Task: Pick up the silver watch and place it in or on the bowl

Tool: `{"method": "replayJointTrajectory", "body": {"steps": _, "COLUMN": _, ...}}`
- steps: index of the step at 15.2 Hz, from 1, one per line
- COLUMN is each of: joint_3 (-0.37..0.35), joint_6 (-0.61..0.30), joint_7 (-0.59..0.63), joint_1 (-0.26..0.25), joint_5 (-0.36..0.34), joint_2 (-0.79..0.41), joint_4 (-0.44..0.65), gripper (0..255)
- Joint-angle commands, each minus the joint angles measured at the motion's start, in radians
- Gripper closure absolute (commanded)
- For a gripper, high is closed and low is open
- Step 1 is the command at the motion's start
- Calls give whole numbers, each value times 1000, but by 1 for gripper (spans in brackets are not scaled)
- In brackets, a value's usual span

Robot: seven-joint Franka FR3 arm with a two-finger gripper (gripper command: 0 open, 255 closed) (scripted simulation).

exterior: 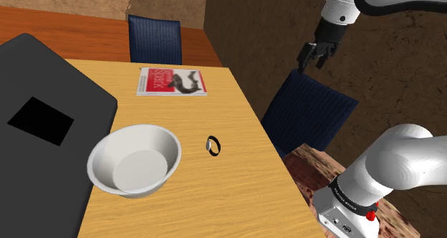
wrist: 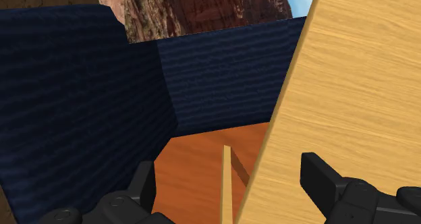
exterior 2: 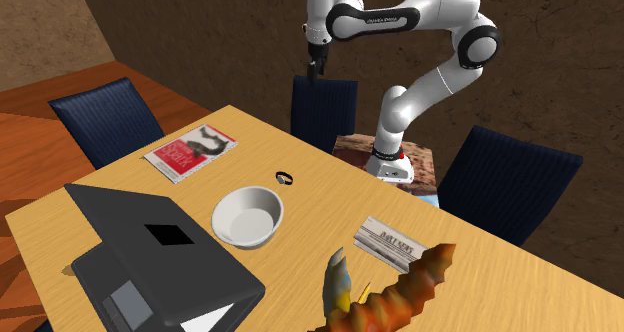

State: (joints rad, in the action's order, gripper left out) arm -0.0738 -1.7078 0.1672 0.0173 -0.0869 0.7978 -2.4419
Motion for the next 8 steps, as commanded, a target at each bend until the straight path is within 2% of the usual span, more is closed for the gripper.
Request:
{"method": "replayJointTrajectory", "body": {"steps": 1, "joint_3": 0, "joint_6": 0, "joint_7": 0, "joint_1": 0, "joint_5": 0, "joint_2": 0, "joint_4": 0, "gripper": 0}}
{"method": "replayJointTrajectory", "body": {"steps": 8, "joint_3": -120, "joint_6": -95, "joint_7": 132, "joint_1": -67, "joint_5": 106, "joint_2": -54, "joint_4": -68, "gripper": 0}}
